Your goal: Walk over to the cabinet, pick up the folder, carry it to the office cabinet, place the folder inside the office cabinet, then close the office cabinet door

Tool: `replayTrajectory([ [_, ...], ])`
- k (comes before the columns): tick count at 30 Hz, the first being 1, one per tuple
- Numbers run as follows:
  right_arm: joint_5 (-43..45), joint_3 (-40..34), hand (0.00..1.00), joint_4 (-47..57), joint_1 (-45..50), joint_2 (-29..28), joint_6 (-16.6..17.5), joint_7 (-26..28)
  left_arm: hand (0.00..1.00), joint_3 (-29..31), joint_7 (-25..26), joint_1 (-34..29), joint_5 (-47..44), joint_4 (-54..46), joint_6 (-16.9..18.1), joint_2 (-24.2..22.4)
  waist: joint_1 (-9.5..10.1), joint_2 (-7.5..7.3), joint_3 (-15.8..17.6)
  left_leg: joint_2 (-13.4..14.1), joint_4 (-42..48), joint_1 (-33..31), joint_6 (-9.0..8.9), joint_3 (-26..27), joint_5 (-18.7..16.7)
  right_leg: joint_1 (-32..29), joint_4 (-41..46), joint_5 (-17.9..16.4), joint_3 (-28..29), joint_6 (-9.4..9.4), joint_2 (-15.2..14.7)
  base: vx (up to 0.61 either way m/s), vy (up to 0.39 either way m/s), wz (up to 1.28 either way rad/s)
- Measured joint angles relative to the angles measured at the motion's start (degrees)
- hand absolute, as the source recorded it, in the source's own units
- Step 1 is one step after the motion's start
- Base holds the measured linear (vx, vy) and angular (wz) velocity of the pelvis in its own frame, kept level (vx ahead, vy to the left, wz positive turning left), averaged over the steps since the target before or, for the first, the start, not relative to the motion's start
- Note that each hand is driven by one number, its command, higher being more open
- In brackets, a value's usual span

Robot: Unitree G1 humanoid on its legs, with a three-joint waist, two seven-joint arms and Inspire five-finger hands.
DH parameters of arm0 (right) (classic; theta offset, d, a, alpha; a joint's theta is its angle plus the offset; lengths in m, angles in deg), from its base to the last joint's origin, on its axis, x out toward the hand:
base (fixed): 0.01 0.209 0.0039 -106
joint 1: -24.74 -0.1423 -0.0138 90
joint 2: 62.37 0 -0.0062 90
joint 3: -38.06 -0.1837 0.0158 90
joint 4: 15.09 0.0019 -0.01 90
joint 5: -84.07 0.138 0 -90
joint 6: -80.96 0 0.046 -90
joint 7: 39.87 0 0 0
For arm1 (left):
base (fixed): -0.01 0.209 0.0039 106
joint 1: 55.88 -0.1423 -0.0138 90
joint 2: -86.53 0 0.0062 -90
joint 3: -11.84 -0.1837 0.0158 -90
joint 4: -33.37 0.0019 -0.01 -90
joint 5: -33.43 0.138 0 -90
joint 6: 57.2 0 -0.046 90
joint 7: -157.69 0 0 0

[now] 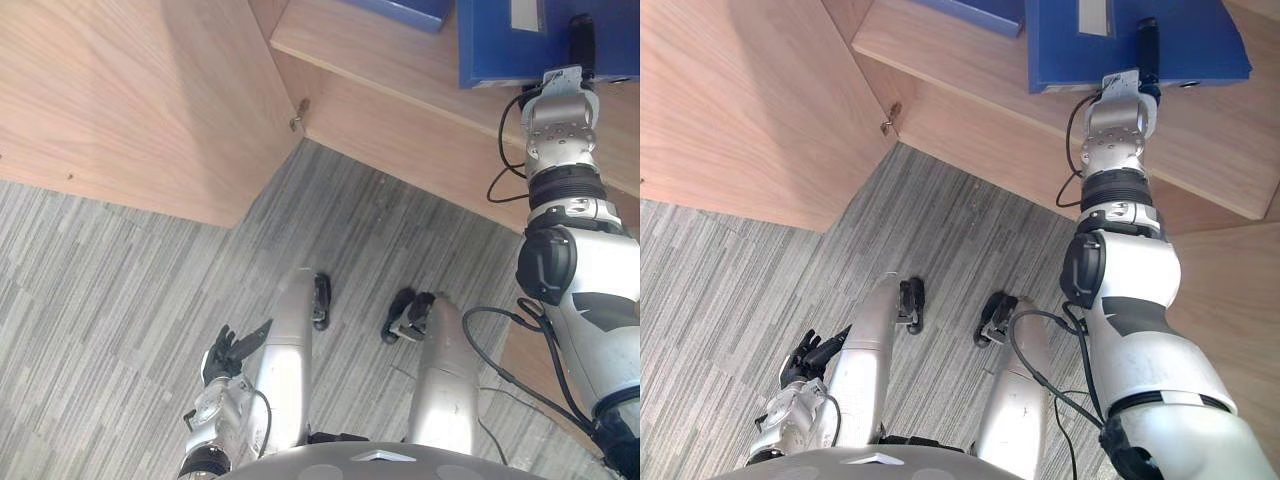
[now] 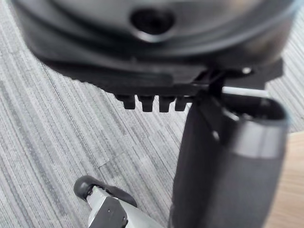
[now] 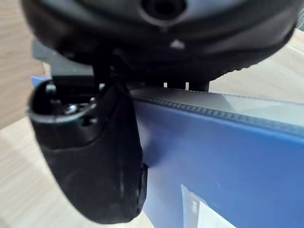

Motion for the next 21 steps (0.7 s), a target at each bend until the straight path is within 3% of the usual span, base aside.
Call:
replayTrajectory([
  [7,11.43,-6.83,0.0,0.88,0.01,-0.13,7.94,-1.58,1.0,-0.06,0.73,0.02,0.01,0.04,-0.06,0.02,-0.06,-0.02,0.03,0.01,0.17,-0.3,0.01,-0.01,0.07,-0.3,0.32,-0.18,-0.01,0.23,-0.06,-0.02,-0.012,0.0],
  [12,12.8,-10.96,0.0,1.41,0.01,-0.12,11.59,-2.41,1.0,0.04,1.1,0.02,0.06,0.03,-0.11,-0.01,-0.22,-0.02,0.03,-0.04,0.06,-0.19,0.01,-0.06,0.07,-0.1,0.2,-0.1,-0.08,0.09,-0.08,0.0,0.0,0.0],
  [13,12.9,-11.6,1.0,1.42,0.01,-0.11,12.02,-2.48,1.0,0.08,1.1,0.02,0.08,0.03,-0.14,-0.02,-0.23,-0.02,0.03,-0.05,0.0,-0.03,0.0,-0.07,0.07,0.05,0.13,-0.1,-0.09,0.09,-0.08,0.0,0.0,0.0],
  [21,11.9,-12.69,1.0,4.08,0.27,-0.01,10.8,-2.35,1.0,2.75,1.02,0.01,0.39,0.19,-0.12,-0.18,-0.79,-0.05,0.03,-0.06,-0.58,1.05,-0.03,-0.25,0.08,1.41,-0.62,-0.21,-0.44,0.46,0.01,0.0,0.0,0.0],
])
